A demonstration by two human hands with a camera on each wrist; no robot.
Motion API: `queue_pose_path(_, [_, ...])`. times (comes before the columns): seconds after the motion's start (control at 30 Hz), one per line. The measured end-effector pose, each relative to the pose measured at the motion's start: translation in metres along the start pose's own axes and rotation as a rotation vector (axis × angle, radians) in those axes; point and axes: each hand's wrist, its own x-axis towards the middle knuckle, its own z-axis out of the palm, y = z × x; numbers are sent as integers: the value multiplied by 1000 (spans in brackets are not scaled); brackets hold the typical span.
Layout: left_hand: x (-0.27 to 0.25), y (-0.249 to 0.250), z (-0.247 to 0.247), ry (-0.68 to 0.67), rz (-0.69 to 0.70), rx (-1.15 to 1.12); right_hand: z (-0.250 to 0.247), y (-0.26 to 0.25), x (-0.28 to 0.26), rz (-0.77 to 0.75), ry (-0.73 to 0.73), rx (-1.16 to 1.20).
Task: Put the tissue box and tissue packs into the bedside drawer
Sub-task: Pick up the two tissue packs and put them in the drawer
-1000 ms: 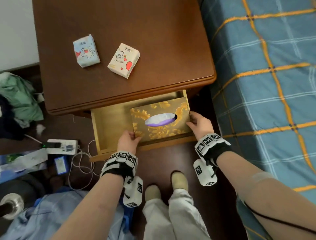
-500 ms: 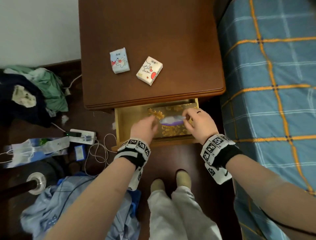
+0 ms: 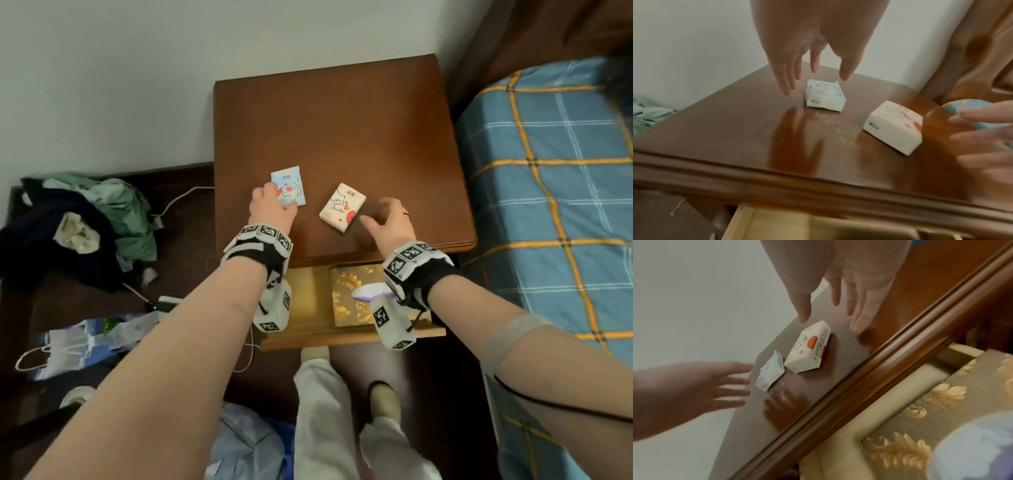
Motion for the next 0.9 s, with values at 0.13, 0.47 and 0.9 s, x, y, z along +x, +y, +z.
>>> queue_pose_path(0.13, [34, -5, -2, -47, -59, -64, 21, -9, 20, 107, 11, 14])
queue_pose_path(0.47, [56, -11, 2, -118, 46, -86, 45, -5, 25, 38, 106, 58])
queue_pose_path(0.9, [-56, -19, -24, -263, 49, -565, 23, -6, -34, 4, -20, 311])
